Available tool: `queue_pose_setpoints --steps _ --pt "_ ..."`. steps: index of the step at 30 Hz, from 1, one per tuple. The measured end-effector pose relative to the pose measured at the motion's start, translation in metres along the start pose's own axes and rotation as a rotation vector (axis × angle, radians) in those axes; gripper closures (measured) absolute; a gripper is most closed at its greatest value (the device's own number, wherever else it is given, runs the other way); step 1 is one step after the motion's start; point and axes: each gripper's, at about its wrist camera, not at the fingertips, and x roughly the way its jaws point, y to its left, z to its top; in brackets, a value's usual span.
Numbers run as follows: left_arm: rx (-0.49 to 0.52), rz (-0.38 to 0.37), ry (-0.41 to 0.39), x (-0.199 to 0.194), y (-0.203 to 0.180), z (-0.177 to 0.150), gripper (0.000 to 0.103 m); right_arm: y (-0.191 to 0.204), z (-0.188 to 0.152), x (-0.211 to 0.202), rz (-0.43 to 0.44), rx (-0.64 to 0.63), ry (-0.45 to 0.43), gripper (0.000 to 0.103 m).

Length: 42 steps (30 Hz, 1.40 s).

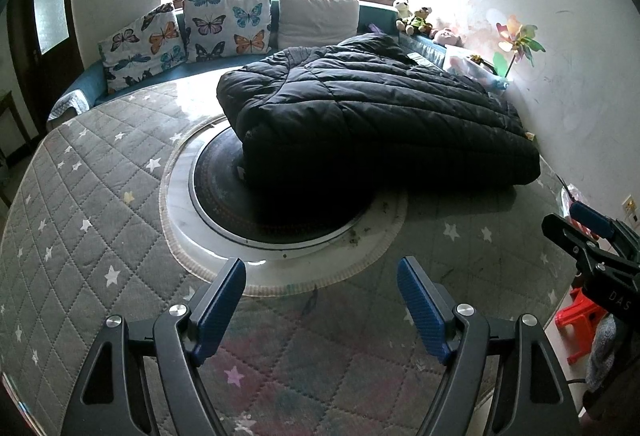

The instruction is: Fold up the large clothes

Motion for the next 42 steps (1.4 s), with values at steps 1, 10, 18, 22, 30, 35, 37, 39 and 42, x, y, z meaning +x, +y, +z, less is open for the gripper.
queue_pose_setpoints --steps 1,10,18,22,30,35,37,39,42 --pt "0.0 0.0 0.0 0.0 0.0 0.0 0.02 -0.002 0.0005 0.0008 0.001 0.001 0.0 0.015" --pt "0.004 -0.002 0.015 0.0037 0.0012 -0.0052 0.02 -0.0014 0.0004 0.0011 0.008 -0.001 0.003 0.015" --pt "0.006 -0.002 0.015 0.0039 0.0015 -0.0055 0.02 0.0004 0.0002 0.0008 0.007 0.0 0.003 0.015" --pt "0.004 -0.003 0.016 0.0038 0.0014 -0.0055 0.02 -0.0009 0.0007 0.0009 0.007 0.0 0.004 0.015" --pt "0.006 -0.003 0.018 0.0026 0.0013 -0.0057 0.02 0.0015 0.0 0.0004 0.008 -0.001 0.007 0.015" --pt "0.005 -0.004 0.019 0.0023 0.0025 -0.0062 0.02 0.002 0.0004 0.0015 0.015 -0.007 0.009 0.015" --pt "0.006 -0.003 0.018 0.0021 0.0024 -0.0061 0.02 0.0014 0.001 0.0019 0.017 -0.008 0.008 0.015" --pt "0.005 -0.003 0.019 0.0023 0.0023 -0.0059 0.02 0.0012 0.0011 0.0023 0.017 -0.008 0.01 0.015" --pt "0.004 -0.004 0.02 0.0023 0.003 -0.0064 0.02 0.0033 0.0006 0.0014 0.016 -0.009 0.01 0.015"
